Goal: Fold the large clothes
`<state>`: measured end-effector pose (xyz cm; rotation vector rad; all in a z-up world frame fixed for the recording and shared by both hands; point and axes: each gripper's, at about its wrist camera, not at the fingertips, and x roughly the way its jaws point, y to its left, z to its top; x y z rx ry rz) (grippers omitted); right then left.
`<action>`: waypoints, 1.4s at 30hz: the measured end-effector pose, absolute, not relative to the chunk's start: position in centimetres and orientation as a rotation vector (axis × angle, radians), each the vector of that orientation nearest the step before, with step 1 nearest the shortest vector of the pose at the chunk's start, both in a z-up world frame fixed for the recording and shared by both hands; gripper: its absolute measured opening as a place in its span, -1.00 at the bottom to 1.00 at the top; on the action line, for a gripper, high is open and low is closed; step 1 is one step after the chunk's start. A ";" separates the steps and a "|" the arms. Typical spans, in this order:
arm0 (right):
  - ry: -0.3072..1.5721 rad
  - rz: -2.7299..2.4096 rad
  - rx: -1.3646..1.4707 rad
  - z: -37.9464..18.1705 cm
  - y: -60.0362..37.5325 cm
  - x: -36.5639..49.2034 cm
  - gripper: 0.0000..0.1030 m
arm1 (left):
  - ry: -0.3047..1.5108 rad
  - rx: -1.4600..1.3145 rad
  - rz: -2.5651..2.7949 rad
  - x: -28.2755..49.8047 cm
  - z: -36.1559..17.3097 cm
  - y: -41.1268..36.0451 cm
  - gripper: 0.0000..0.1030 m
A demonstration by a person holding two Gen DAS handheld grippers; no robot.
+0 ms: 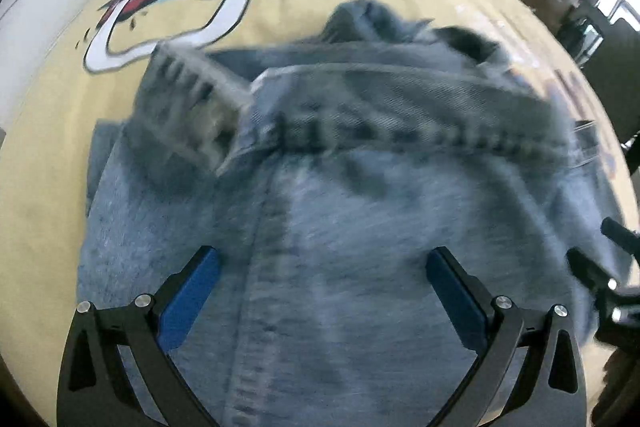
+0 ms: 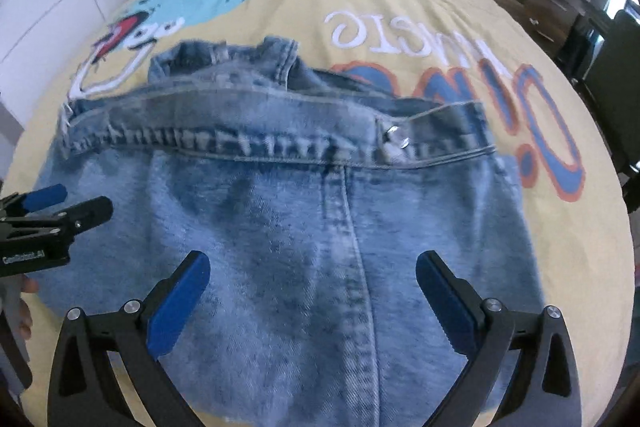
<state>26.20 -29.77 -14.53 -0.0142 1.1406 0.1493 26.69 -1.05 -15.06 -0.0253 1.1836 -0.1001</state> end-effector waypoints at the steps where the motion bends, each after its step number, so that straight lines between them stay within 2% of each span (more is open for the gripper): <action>1: 1.156 0.134 -0.009 -15.2 -30.3 26.3 0.99 | 1.178 -0.023 -0.093 26.6 -15.1 -0.3 0.99; 5: 1.143 0.111 0.083 -16.5 -33.7 25.9 0.99 | 1.138 -0.071 -0.076 25.5 -15.3 3.7 0.99; 10: 1.121 0.107 0.115 -16.8 -36.5 24.4 0.99 | 1.108 -0.048 -0.103 24.3 -15.1 4.8 0.99; 18: 1.157 0.150 0.054 -16.2 -35.9 22.3 0.99 | 1.179 -0.064 -0.155 23.5 -14.8 5.0 0.99; 25: 1.117 0.106 0.130 -14.2 -37.8 16.1 0.99 | 1.223 -0.039 -0.059 20.4 -13.3 7.4 0.98; 37: 1.145 0.049 0.222 -13.5 -41.7 9.8 0.99 | 1.268 -0.377 -0.008 20.4 -14.8 14.5 0.98; 42: 1.146 0.009 0.197 -12.7 -42.3 9.6 0.99 | 1.289 -0.324 0.011 21.9 -15.7 13.0 0.98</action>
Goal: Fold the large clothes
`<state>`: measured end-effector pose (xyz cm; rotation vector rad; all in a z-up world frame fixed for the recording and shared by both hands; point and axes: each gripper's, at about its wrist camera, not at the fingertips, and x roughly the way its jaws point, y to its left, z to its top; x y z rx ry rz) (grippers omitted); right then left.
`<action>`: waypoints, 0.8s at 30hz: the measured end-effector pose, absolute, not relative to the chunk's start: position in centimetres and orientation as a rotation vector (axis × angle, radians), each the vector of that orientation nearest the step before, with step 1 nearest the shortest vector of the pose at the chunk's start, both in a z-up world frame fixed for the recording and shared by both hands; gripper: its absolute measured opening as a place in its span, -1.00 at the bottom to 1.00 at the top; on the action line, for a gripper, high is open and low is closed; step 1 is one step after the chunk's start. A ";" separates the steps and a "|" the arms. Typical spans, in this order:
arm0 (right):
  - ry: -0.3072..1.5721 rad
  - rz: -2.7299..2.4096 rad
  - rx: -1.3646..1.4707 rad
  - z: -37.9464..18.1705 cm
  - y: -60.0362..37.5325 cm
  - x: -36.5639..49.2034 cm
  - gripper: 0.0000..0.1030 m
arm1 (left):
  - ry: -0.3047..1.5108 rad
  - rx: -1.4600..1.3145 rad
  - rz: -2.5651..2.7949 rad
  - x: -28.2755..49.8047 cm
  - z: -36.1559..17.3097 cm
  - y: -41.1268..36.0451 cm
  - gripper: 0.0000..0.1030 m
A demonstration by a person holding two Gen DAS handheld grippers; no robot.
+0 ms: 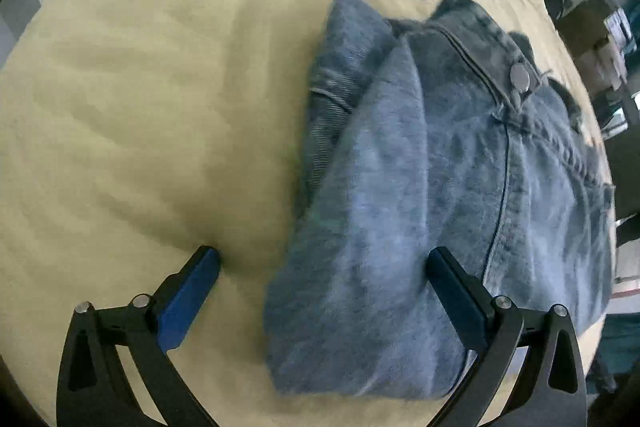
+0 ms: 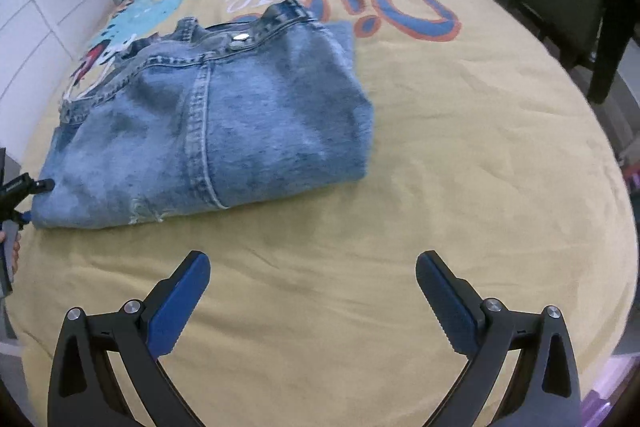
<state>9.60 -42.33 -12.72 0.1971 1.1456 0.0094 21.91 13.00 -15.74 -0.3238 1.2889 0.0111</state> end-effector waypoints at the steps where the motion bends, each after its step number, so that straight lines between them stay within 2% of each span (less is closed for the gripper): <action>1: 1.142 0.007 0.200 -12.6 -42.5 9.6 0.99 | 1.292 -0.333 0.001 21.9 -15.8 12.5 0.98; 6: 1.125 -0.004 0.201 -12.1 -42.8 10.1 0.99 | 1.312 -0.323 -0.045 21.4 -15.9 11.1 0.98; 7: 1.118 -0.006 0.209 -12.0 -42.8 10.1 0.99 | 1.316 -0.300 -0.062 21.1 -15.8 10.5 0.93; 9: 1.109 -0.006 0.227 -11.8 -42.9 10.3 0.99 | 1.317 -0.302 -0.075 20.5 -15.6 10.1 0.66; 11: 1.103 -0.002 0.233 -11.7 -42.9 10.3 0.99 | 1.324 -0.323 -0.094 20.5 -15.4 9.9 0.29; 12: 1.101 0.001 0.233 -11.7 -42.8 10.3 0.99 | 1.328 -0.323 -0.101 20.4 -15.2 9.8 0.16; 13: 1.098 0.008 0.231 -11.6 -42.8 10.3 0.99 | 1.337 -0.319 -0.104 20.8 -15.1 9.2 -0.11; 14: 1.095 0.015 0.233 -11.6 -42.8 10.3 0.99 | 1.347 -0.331 -0.108 20.9 -15.1 9.1 -0.48; 19: 1.079 0.006 0.265 -10.9 -44.1 10.6 0.99 | 1.370 -0.362 -0.109 21.3 -13.3 9.3 -0.68; 24: 1.059 -0.008 0.259 -9.8 -45.6 11.0 0.99 | 1.311 -0.344 -0.160 21.8 -8.5 7.2 -0.73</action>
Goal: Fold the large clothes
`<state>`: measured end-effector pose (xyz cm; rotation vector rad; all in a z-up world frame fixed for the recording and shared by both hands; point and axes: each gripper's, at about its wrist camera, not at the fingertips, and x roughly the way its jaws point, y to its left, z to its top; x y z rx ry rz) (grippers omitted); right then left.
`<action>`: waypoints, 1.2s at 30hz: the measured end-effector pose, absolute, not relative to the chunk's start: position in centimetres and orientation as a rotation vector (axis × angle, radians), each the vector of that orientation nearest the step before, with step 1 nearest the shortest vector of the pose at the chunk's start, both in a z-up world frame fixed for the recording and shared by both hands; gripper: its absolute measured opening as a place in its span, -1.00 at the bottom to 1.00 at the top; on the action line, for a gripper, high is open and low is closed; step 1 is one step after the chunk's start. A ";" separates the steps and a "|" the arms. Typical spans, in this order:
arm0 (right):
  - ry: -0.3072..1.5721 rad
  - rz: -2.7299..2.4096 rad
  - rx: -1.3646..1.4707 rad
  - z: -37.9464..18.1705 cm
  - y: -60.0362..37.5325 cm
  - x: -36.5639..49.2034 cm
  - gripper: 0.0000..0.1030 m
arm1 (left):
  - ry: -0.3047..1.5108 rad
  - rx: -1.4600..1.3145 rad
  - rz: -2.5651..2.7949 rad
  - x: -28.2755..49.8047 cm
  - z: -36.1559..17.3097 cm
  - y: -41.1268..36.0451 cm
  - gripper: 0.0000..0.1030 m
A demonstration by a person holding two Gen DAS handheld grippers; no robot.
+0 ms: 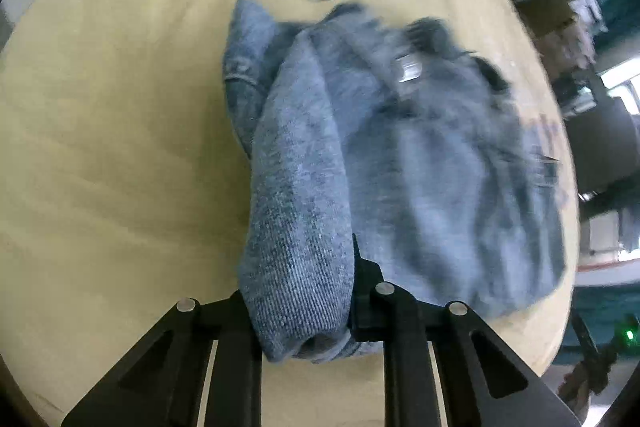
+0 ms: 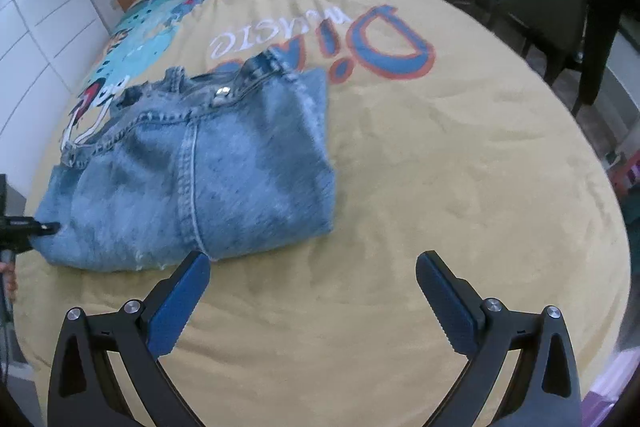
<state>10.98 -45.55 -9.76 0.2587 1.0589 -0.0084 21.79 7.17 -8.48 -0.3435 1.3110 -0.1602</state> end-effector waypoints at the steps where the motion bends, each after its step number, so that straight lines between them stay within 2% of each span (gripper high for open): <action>1: 1.055 -0.006 0.263 -9.6 -45.8 11.0 0.99 | 1.302 -0.337 -0.170 21.5 -7.7 7.3 -0.73; 9: 1.008 0.012 0.304 -7.9 -48.4 10.3 0.99 | 1.199 -0.253 -0.353 23.0 1.5 -3.5 -0.76; 15: 0.954 -0.019 0.311 -5.6 -51.8 9.0 0.99 | 1.173 -0.113 -0.510 24.1 3.2 -17.0 -0.78; 18: 0.938 -0.036 0.324 -5.0 -53.2 8.4 0.99 | 1.184 -0.080 -0.541 23.7 1.4 -22.2 -0.78; 22: 0.964 -0.051 0.317 -5.4 -54.2 7.8 0.99 | 1.259 0.001 -0.540 23.3 -4.2 -29.4 -0.78; 30: 1.041 -0.062 0.349 -8.2 -55.4 6.6 0.99 | 1.312 0.111 -0.376 23.3 -11.2 -32.6 -0.74; 34: 1.071 -0.065 0.386 -9.8 -55.7 6.3 0.99 | 1.342 0.100 -0.358 24.0 -12.2 -32.9 -0.58; 36: 1.079 -0.064 0.389 -10.1 -55.6 6.2 0.99 | 1.348 0.086 -0.368 24.4 -12.0 -33.1 -0.33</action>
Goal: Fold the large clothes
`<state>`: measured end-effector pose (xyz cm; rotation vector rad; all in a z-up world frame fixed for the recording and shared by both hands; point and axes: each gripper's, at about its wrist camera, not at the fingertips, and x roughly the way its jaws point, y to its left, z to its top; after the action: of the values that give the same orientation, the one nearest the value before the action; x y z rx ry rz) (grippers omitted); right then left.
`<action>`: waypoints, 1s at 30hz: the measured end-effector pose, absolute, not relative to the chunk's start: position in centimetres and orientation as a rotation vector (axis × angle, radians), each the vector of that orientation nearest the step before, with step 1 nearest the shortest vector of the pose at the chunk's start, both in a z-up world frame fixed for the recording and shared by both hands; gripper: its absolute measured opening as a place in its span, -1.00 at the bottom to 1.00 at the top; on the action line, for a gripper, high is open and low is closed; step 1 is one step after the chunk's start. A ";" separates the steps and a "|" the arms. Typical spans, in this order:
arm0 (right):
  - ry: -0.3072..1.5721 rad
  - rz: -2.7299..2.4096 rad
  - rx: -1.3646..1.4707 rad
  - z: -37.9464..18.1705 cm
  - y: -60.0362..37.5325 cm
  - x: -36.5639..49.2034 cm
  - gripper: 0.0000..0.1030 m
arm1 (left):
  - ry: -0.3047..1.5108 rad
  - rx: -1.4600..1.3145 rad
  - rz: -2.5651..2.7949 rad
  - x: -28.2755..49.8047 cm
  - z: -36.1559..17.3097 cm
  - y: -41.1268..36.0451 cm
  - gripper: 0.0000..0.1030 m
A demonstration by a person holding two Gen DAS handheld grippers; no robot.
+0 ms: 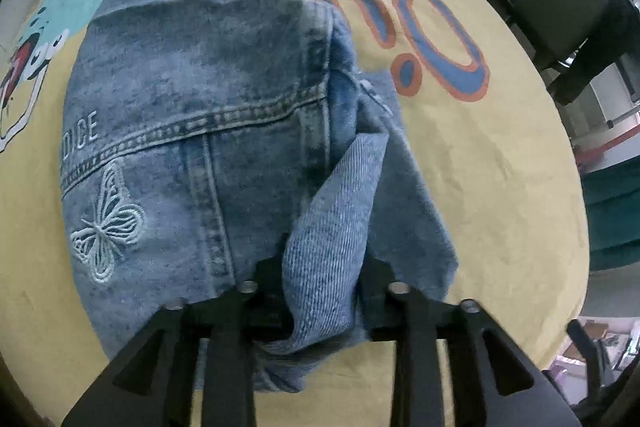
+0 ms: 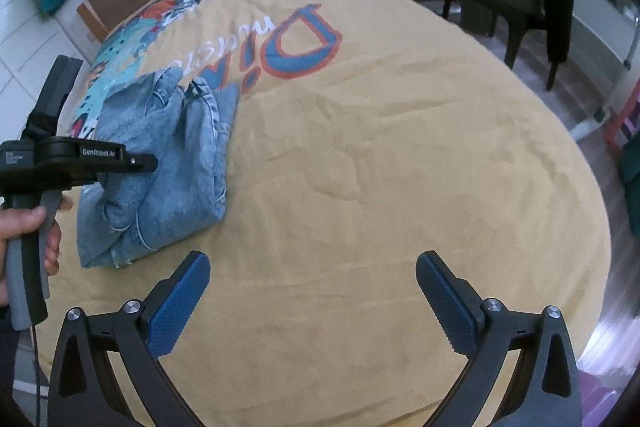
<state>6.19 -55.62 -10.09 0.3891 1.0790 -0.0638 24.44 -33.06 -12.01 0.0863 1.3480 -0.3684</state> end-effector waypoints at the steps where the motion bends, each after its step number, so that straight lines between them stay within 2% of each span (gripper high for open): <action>1: 1.082 -0.065 0.385 -10.1 -55.5 6.2 0.99 | 1.342 0.067 -0.373 24.5 -11.5 -33.0 -0.02; 2: 1.084 -0.063 0.382 -10.2 -55.6 6.2 0.99 | 1.333 0.048 -0.375 24.4 -10.8 -33.0 0.38; 4: 1.085 -0.057 0.377 -10.1 -55.4 6.4 0.99 | 1.316 0.023 -0.384 24.7 -9.6 -33.1 0.71; 7: 1.085 -0.050 0.364 -9.8 -54.9 6.6 0.99 | 1.298 0.009 -0.390 25.1 -7.8 -32.8 0.73; 14: 1.079 0.012 0.319 -8.5 -52.2 8.0 0.99 | 1.225 -0.028 -0.340 26.2 -3.9 -28.4 0.98; 24: 1.116 0.197 0.310 -5.5 -44.5 16.5 0.96 | 1.162 -0.031 -0.196 22.4 -3.4 -16.0 0.98; 25: 1.125 0.204 0.295 -5.4 -43.8 17.5 0.87 | 1.160 -0.039 -0.191 21.7 -3.1 -14.8 0.98; 26: 1.139 0.209 0.278 -5.3 -43.0 18.7 0.66 | 1.162 -0.047 -0.190 21.3 -3.3 -13.9 0.98; 27: 1.159 0.212 0.255 -5.2 -42.0 20.4 0.28 | 1.167 -0.058 -0.188 20.7 -3.6 -13.0 0.98; 28: 1.178 0.216 0.242 -5.3 -41.3 21.5 0.15 | 1.169 -0.063 -0.187 20.2 -3.4 -12.1 0.98; 30: 1.223 0.232 0.224 -6.1 -39.8 23.5 0.14 | 1.167 -0.067 -0.186 19.2 -3.5 -10.6 0.98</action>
<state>23.46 -39.79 -6.05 0.2242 1.2234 0.2325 19.17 -10.55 -3.47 -0.0668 1.1668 -0.1858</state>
